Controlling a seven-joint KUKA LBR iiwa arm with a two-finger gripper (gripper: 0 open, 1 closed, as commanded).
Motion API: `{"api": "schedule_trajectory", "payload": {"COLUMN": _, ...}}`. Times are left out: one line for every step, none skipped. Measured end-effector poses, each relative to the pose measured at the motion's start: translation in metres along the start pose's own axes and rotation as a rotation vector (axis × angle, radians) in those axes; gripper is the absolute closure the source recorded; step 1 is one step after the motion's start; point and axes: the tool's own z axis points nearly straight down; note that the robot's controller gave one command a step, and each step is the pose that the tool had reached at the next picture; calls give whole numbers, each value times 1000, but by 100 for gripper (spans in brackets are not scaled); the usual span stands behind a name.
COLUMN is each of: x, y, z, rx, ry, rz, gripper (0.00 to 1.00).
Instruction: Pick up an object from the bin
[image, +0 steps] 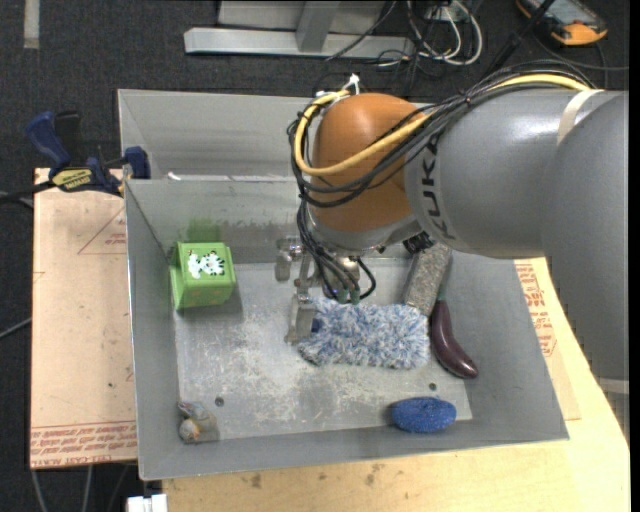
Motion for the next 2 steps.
{"api": "schedule_trajectory", "payload": {"x": -2, "y": -1, "z": -5, "rx": -1, "ry": -7, "rz": 2, "gripper": 0}}
{"api": "schedule_trajectory", "payload": {"x": 9, "y": -32, "z": 17, "rx": -2, "ry": -9, "rz": 0, "gripper": 0}}
